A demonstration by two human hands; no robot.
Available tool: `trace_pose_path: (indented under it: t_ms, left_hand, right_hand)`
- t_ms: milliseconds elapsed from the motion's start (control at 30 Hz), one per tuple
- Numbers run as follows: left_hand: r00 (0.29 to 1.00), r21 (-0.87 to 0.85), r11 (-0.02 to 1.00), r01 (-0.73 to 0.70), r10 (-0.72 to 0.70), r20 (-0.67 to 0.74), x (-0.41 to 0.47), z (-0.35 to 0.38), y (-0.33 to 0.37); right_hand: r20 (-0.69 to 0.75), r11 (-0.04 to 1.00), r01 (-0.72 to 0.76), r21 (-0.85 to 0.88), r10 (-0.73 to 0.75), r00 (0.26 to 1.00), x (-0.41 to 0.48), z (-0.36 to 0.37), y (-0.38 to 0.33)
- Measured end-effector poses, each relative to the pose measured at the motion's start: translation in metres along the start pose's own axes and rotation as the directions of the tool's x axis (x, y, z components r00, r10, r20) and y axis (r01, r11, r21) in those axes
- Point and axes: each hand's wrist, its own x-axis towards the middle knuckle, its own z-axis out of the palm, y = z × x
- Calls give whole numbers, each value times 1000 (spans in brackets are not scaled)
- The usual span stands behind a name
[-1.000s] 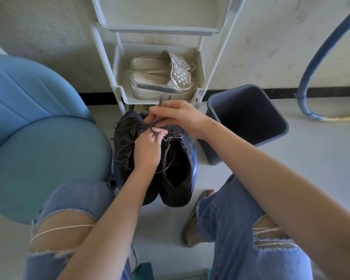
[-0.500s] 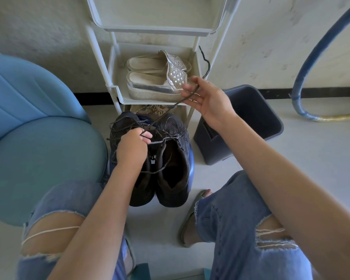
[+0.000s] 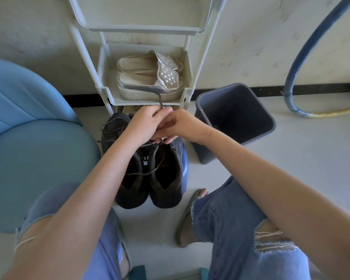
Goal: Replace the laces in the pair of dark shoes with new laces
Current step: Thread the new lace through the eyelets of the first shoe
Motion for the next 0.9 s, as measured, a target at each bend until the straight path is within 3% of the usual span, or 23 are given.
trace_pose_path:
  t_ms: [233,400,500,667,733,800,900]
  left_hand:
    - [979,-423,905,-39,-50,-197,-2,10,-14]
    - [981,-339,935,-100,35,-192,-4,10,-10]
    - [978,-141,982,-124,97,-185,-5,10,-9]
    - [971,7,990,-138,136,-198,-10,13,-12]
    - [974,33,989,-143,146,-171,-9,15,-11]
    - [968,92,988,-121,138,-208,-9,18,-11]
    - [896,130,991,-40,93,-434,-20,23,-9]
  right_hand:
    - [-11,996,-79,30,80,997,2,0,6]
    - [23,997,-82,12,82,996,0,2,6]
    - [74,997,-70,26,68,995,-4,-14,4]
    - [4,905,-17,426,17,1000,-10,-51,4]
    - [-4,923,47,383,-49,999,-11,-50,7]
    - [-95,933,106,344,-78,992,-9,-45,11]
    - [-382,958,183,220,-88,920,-6,-47,14]
